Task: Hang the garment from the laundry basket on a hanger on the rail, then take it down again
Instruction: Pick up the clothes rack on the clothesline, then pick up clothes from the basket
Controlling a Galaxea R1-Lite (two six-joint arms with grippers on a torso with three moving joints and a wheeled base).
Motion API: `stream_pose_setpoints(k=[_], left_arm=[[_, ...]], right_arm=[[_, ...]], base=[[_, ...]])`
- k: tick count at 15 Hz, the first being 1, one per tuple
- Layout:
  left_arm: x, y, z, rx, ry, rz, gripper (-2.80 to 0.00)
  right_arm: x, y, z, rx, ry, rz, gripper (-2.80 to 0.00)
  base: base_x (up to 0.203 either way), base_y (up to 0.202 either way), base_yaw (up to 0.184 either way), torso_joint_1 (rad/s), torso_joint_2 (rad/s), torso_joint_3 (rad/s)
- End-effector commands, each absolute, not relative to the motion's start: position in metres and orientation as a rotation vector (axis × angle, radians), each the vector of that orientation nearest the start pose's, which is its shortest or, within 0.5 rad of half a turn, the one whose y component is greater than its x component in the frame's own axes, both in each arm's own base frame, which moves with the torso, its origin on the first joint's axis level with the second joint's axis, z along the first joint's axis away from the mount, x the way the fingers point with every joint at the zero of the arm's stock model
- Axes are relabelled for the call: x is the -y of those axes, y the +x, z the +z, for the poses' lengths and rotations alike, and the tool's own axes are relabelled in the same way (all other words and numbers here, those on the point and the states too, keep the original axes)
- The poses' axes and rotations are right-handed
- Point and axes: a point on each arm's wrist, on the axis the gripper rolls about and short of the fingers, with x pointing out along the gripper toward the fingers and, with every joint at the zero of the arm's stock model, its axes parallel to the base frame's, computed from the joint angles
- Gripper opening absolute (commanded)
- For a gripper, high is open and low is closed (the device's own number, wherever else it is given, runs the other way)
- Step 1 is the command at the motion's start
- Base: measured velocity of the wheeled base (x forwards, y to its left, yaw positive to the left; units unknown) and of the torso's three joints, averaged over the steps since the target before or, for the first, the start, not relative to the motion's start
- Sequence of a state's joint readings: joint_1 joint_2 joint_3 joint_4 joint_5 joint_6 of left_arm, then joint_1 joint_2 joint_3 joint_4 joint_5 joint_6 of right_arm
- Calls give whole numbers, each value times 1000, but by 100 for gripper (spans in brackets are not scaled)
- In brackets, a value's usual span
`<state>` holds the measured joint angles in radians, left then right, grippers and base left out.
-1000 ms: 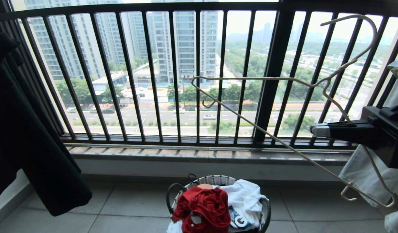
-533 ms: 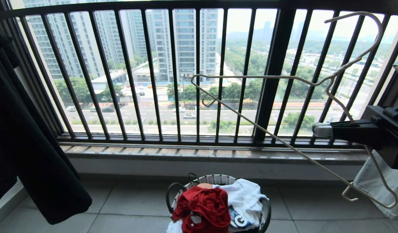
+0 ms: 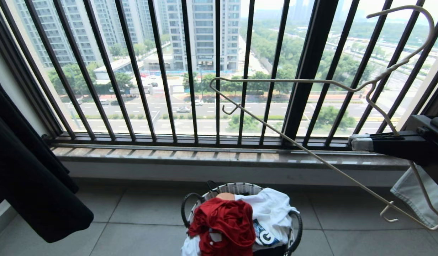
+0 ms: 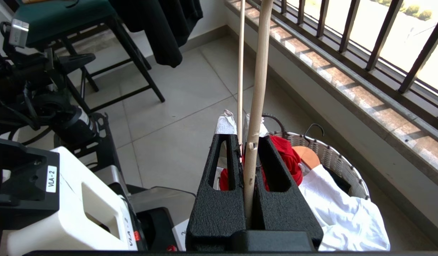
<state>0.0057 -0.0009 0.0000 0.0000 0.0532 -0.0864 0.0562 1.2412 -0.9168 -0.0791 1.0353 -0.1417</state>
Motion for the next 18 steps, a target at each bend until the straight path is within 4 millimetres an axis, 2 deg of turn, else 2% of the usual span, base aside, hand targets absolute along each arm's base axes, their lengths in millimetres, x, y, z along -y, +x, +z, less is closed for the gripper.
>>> stream_pose_setpoints(k=[1, 18], left_arm=[[-1, -23, 76, 1, -87, 60, -280], [-1, -23, 75, 2, -87, 60, -280]], right_arm=[[-29, 176, 280, -136, -12, 1105, -280], [-43, 169, 274, -152, -11, 1183, -280]], base=[[0, 0, 0, -1, 3, -206], [0, 0, 0, 2, 3, -197]])
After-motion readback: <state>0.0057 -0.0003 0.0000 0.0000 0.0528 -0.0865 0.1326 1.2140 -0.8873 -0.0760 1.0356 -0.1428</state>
